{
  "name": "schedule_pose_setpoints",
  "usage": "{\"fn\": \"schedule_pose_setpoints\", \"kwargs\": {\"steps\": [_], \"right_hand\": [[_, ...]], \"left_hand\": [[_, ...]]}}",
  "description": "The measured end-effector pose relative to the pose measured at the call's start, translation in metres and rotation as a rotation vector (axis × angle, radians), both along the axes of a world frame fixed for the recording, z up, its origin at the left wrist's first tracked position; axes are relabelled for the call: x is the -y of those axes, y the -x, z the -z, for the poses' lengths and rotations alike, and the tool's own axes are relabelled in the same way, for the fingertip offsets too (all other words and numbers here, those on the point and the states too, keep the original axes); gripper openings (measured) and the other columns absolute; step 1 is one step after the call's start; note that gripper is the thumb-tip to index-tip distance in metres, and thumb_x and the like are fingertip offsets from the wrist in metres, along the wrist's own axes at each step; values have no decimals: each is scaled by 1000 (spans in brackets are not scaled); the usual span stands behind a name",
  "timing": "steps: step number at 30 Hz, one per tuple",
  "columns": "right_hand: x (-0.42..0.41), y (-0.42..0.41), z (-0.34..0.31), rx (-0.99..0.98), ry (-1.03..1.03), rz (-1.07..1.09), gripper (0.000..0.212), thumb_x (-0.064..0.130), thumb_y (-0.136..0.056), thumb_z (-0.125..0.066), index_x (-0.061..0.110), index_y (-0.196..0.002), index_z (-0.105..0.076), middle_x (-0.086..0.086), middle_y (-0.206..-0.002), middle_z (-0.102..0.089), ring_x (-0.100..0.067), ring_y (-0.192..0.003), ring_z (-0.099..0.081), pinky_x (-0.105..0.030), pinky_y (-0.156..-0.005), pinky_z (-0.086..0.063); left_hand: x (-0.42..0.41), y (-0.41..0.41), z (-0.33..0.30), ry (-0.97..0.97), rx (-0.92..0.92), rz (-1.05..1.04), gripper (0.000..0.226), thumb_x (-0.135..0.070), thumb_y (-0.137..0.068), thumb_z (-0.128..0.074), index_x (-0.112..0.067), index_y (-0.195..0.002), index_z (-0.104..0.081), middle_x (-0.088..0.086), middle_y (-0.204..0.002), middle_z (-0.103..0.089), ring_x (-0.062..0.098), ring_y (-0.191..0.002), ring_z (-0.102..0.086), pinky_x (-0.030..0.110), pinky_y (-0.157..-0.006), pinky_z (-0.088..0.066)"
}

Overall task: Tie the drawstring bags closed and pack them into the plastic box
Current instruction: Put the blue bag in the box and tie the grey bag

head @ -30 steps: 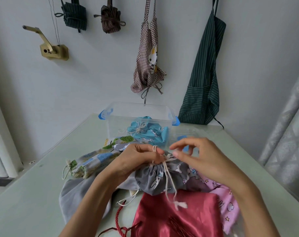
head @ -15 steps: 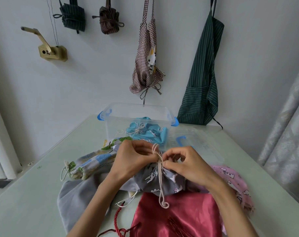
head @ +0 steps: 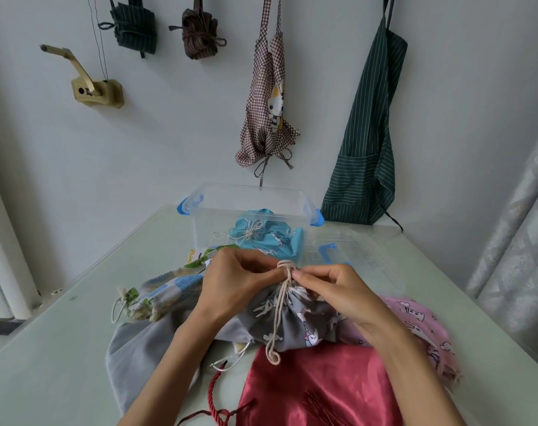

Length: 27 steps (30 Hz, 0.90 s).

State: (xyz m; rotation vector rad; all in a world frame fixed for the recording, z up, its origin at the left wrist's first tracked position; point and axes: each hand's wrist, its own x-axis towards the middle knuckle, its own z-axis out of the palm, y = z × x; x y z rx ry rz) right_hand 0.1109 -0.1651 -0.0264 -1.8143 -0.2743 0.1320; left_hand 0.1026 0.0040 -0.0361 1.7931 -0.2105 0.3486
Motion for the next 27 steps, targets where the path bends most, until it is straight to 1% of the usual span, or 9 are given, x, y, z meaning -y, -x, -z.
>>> {"fn": "schedule_pose_setpoints", "kwargs": {"steps": [5, 7, 11, 14, 19, 21, 22, 24, 27], "right_hand": [[-1, -4, 0, 241, 1, 177, 8, 21, -85, -68, 24, -79, -73, 12, -63, -68, 1, -63, -61, -12, -59, -46], [0, -4, -2, 433, 133, 189, 8, 23, -87, -64, 24, -80, -67, 12, -76, -65, -3, -75, -59, -15, -70, -45], [15, -7, -3, 769, 604, 257, 15, 26, -88, -61, 36, -79, -53, 19, -75, -50, -8, -80, -44, -29, -76, -30], [17, -9, 0, 707, 669, 230, 15, 29, -88, -61, 38, -77, -55, 16, -73, -52, -5, -79, -43, -27, -75, -28], [2, 2, -15, 12, -394, -76, 8, 18, -80, -63, 11, -81, -67, 1, -74, -66, -12, -74, -61, -22, -74, -49], [1, 4, -17, -156, -562, -78, 10, 18, -76, -57, 11, -69, -55, 1, -60, -51, -10, -61, -48, -22, -63, -41], [1, 4, -17, -163, -536, -45, 15, 18, -76, -54, 14, -62, -49, 3, -57, -41, -10, -58, -39, -24, -61, -35], [6, 0, -14, -24, -208, 27, 26, 27, -76, -53, 21, -53, -43, 5, -55, -36, -9, -57, -33, -28, -62, -28], [18, -4, -10, 126, 213, 41, 31, 46, -77, -67, 22, -61, -56, 4, -65, -50, -11, -66, -46, -29, -69, -34]], "left_hand": [[1, 0, -5, 93, -12, 112, 9, -12, -77, -74, -17, -84, -78, -4, -81, -76, 5, -78, -70, 18, -73, -56], [3, 0, -8, 162, -23, 100, 11, -9, -79, -72, -19, -80, -77, -7, -79, -76, 0, -76, -69, 11, -70, -52], [-13, -6, -9, 191, -71, 12, 14, -11, -77, -74, -22, -69, -78, 0, -73, -75, 4, -68, -67, 17, -68, -51], [-23, -9, -5, 113, -77, -59, 19, -13, -76, -76, -26, -62, -76, -5, -67, -74, -1, -62, -64, 11, -64, -48], [-16, -10, -3, 132, -104, 22, 15, -10, -79, -72, -19, -67, -76, -3, -64, -73, 0, -59, -62, 13, -59, -48], [-11, -10, -4, 148, -100, 45, 12, -8, -79, -72, -14, -69, -75, -4, -62, -72, -1, -56, -61, 12, -56, -48], [-11, -9, -5, 160, -98, 50, 8, -9, -78, -72, -12, -72, -76, -1, -65, -73, 1, -59, -62, 13, -58, -49], [-14, -10, -5, 137, -85, 49, 3, -11, -78, -74, -10, -77, -77, 2, -71, -75, 3, -64, -64, 15, -63, -50], [-25, -13, 0, -59, -68, 26, 5, -21, -77, -76, -17, -76, -78, -5, -71, -74, -1, -65, -63, 16, -67, -48]]}}
